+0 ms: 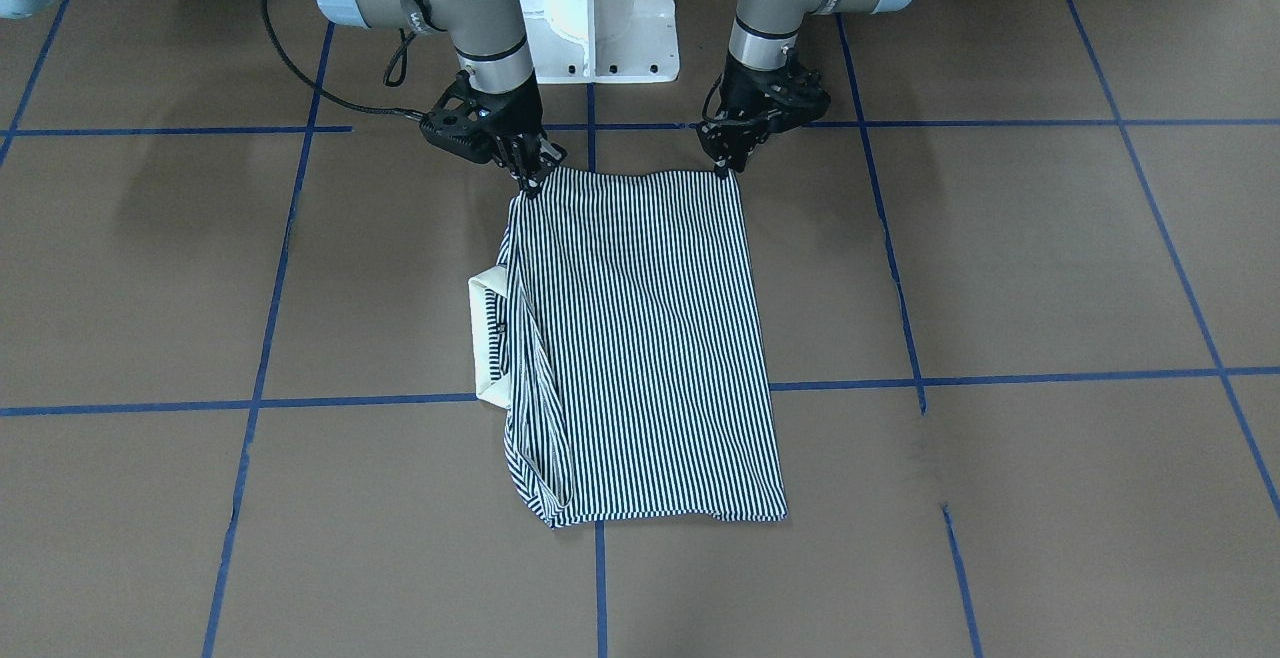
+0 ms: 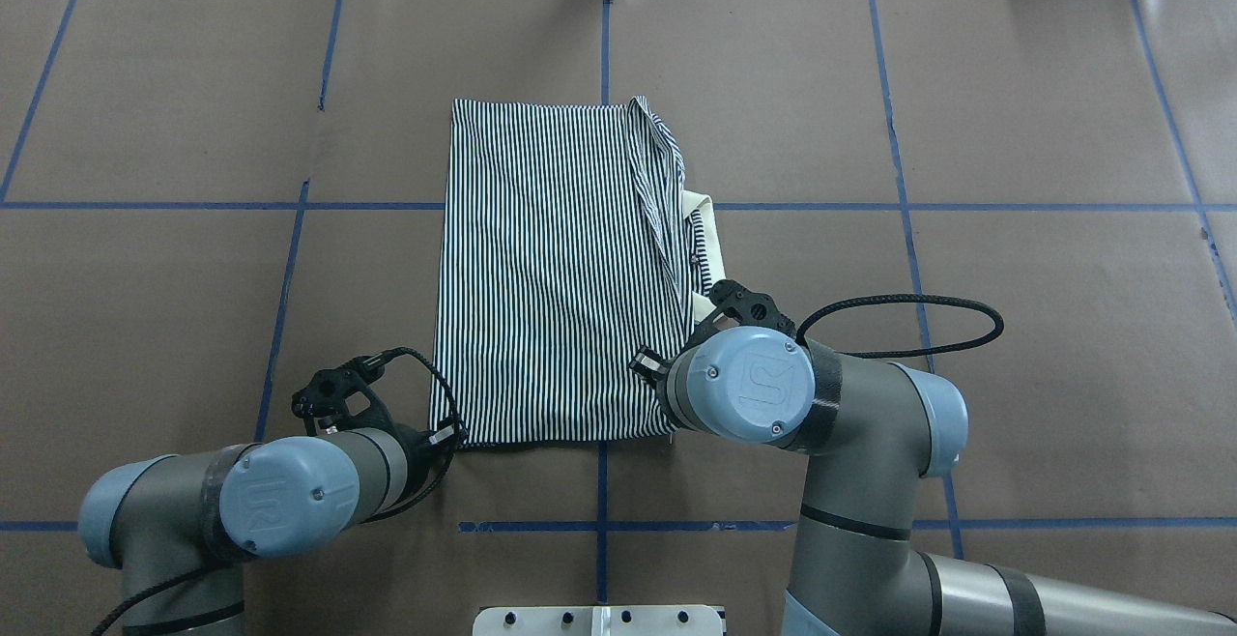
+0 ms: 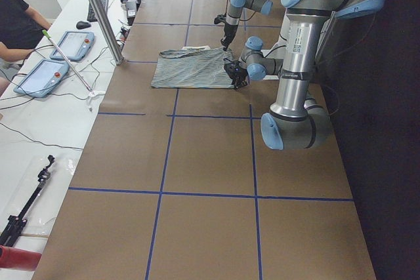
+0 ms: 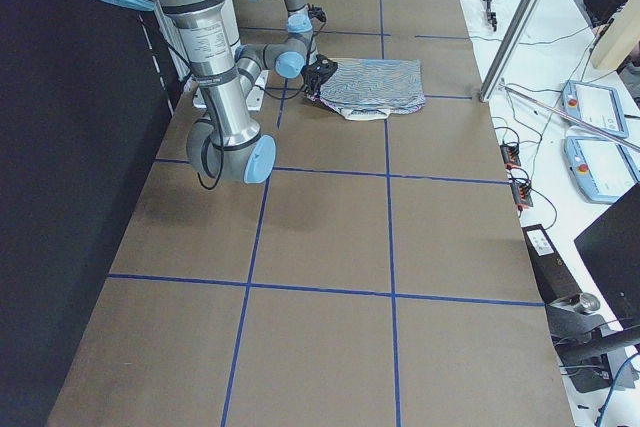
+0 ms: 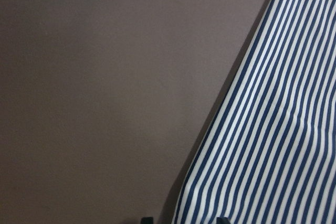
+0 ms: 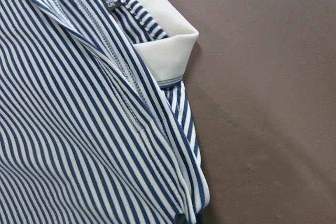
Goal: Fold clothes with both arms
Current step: 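Grasp the near edge with both grippers and fold it away from the robot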
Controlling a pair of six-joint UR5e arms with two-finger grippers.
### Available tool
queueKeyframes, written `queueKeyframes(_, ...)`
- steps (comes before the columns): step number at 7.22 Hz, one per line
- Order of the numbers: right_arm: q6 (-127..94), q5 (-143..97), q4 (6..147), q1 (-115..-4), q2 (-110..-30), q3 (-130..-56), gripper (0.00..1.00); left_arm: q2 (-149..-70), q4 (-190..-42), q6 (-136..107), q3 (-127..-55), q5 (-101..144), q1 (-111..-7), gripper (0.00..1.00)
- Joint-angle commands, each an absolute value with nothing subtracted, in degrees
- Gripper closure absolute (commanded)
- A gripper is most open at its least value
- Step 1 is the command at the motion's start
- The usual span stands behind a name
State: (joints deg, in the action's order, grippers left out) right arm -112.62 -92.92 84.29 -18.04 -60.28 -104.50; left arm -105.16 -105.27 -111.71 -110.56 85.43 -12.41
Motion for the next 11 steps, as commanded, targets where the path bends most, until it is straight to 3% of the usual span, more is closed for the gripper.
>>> queueKeyframes(1,-112.6,-92.9,84.3,-18.1,-60.4,-104.5,1.00,-105.2,-104.6,-111.5,-110.5,85.5,-12.3,1.00)
queueKeyframes(5,-112.7,-92.7,84.5,-17.8,-60.8,-106.2,1.00,-104.6,-103.5,-111.5,-118.1,85.8,-12.7,1.00)
queueKeyframes(6,-112.9,-92.5,86.8,-15.8,-63.6,-112.3,1.00,-104.8,-100.0,-112.0,-121.4,86.2,-12.4,1.00)
queueKeyframes(8,-116.0,-89.3,101.0,-11.4,-65.4,-126.0,1.00,-105.5,-88.1,-116.0,-134.8,88.9,-12.0,1.00)
queueKeyframes(9,-115.6,-89.5,103.9,-12.8,-63.7,-126.7,1.00,-108.4,-85.7,-115.2,-135.7,90.3,-13.2,1.00)
queueKeyframes(11,-110.4,-91.2,100.8,-22.5,-58.8,-119.7,1.00,-115.4,-85.8,-106.8,-127.8,90.7,-21.6,1.00)
